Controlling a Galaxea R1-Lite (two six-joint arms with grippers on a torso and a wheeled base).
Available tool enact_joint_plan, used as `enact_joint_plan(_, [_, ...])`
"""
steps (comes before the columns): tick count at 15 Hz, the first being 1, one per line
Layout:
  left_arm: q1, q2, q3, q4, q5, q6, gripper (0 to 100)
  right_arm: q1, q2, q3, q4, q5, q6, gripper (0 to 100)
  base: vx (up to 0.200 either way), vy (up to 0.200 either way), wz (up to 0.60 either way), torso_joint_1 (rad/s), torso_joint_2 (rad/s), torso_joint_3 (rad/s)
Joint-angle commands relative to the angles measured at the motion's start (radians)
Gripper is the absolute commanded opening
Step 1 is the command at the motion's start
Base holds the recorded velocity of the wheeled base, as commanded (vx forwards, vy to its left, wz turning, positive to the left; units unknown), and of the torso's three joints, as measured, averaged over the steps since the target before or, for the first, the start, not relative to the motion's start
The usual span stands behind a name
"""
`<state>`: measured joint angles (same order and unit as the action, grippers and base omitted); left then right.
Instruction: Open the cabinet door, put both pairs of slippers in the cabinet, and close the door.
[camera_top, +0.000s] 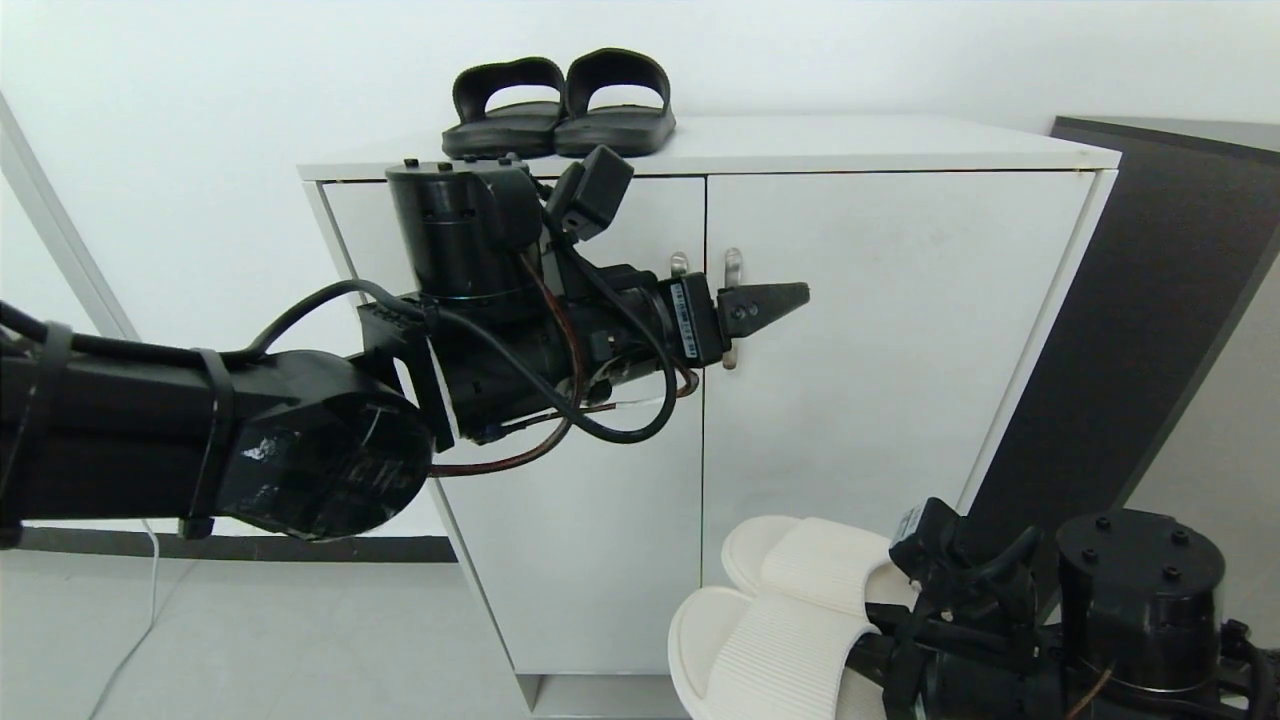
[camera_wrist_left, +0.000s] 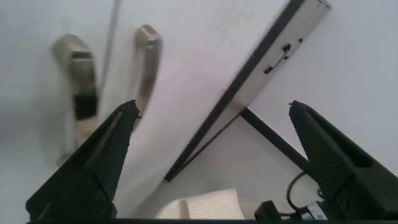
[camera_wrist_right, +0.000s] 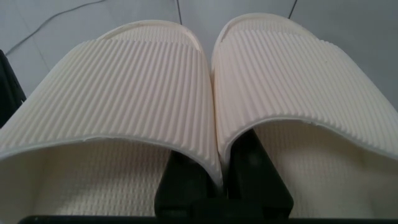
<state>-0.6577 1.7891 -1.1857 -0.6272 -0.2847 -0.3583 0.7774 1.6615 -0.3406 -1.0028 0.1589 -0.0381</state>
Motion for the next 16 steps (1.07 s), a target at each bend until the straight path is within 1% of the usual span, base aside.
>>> enact_joint_plan(1, [0.009, 0.022, -0.018, 0.000, 0.024, 0.001, 100, 0.000, 0.001, 0.000, 0.000, 0.001, 0.000, 0, 0.000, 0.000, 0.00, 0.000, 0.00, 0.000])
enact_joint_plan(7, [0.012, 0.096, -0.075, 0.000, 0.035, -0.001, 100, 0.000, 0.003, 0.002, 0.001, 0.001, 0.000, 0, 0.000, 0.000, 0.00, 0.000, 0.00, 0.000])
enact_joint_plan(11, [0.010, 0.111, -0.091, -0.002, 0.035, -0.005, 100, 0.000, 0.003, 0.002, 0.001, 0.001, -0.002, 0, 0.000, 0.000, 0.00, 0.000, 0.00, 0.000])
enact_joint_plan(12, [0.010, 0.108, -0.091, -0.002, 0.035, -0.005, 0, 0.000, 0.004, 0.002, 0.001, 0.001, 0.000, 0, 0.000, 0.000, 0.00, 0.000, 0.00, 0.000])
enact_joint_plan(15, [0.010, 0.101, -0.086, -0.003, 0.048, -0.008, 0, 0.000, 0.004, 0.005, 0.001, 0.002, 0.000, 0, 0.000, 0.000, 0.00, 0.000, 0.00, 0.000])
enact_joint_plan(16, [0.010, 0.101, -0.074, -0.008, 0.058, -0.008, 0, 0.000, 0.003, 0.014, 0.001, 0.017, -0.002, 0, 0.000, 0.000, 0.00, 0.000, 0.00, 0.000])
